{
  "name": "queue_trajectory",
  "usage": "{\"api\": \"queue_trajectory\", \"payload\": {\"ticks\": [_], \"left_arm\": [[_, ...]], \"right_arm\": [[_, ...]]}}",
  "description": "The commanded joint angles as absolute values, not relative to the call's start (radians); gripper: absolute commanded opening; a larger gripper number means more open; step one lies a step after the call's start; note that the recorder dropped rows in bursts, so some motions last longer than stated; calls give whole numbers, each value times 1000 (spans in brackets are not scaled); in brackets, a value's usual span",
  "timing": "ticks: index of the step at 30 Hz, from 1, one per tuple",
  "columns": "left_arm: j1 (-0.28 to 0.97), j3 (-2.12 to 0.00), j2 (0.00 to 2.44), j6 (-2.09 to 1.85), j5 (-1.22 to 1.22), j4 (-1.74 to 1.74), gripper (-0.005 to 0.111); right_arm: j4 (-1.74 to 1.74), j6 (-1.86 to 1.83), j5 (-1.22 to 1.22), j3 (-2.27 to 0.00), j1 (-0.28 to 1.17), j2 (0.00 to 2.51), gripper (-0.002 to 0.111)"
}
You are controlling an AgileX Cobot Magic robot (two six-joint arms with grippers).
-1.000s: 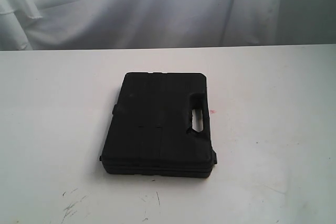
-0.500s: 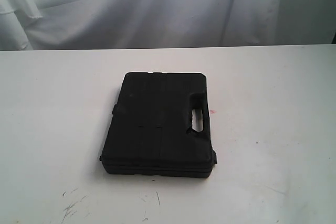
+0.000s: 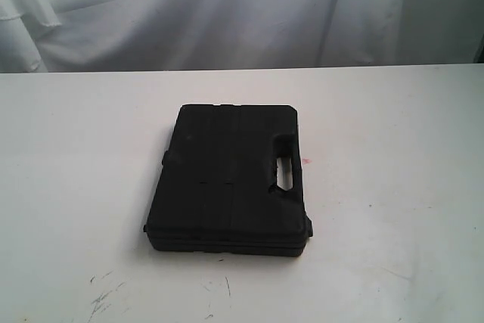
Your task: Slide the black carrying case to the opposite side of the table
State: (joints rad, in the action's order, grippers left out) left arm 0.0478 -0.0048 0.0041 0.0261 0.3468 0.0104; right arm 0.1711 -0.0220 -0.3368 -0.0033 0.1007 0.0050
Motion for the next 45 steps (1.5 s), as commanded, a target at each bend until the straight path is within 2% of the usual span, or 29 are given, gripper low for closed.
{"api": "queue_trajectory", "payload": {"ticks": [1, 6, 14, 24, 29, 34, 39, 45], "left_arm": [[45, 0, 0, 25, 341, 5, 0], [45, 0, 0, 25, 341, 5, 0], [45, 0, 0, 25, 341, 5, 0], [45, 0, 0, 25, 341, 5, 0], [45, 0, 0, 25, 341, 5, 0], [45, 0, 0, 25, 341, 5, 0], [45, 0, 0, 25, 341, 5, 0], [45, 0, 0, 25, 341, 5, 0]], "right_arm": [[174, 0, -447, -33, 96, 0, 0], [173, 0, -385, -166, 96, 27, 0], [163, 0, -251, -403, 96, 305, 0], [175, 15, 249, -669, 99, 779, 0], [259, 15, 459, -692, 99, 951, 0], [253, 15, 605, -692, 99, 1015, 0], [276, 13, 598, -692, 99, 1021, 0], [398, -169, 568, -708, 99, 1060, 0]]}}
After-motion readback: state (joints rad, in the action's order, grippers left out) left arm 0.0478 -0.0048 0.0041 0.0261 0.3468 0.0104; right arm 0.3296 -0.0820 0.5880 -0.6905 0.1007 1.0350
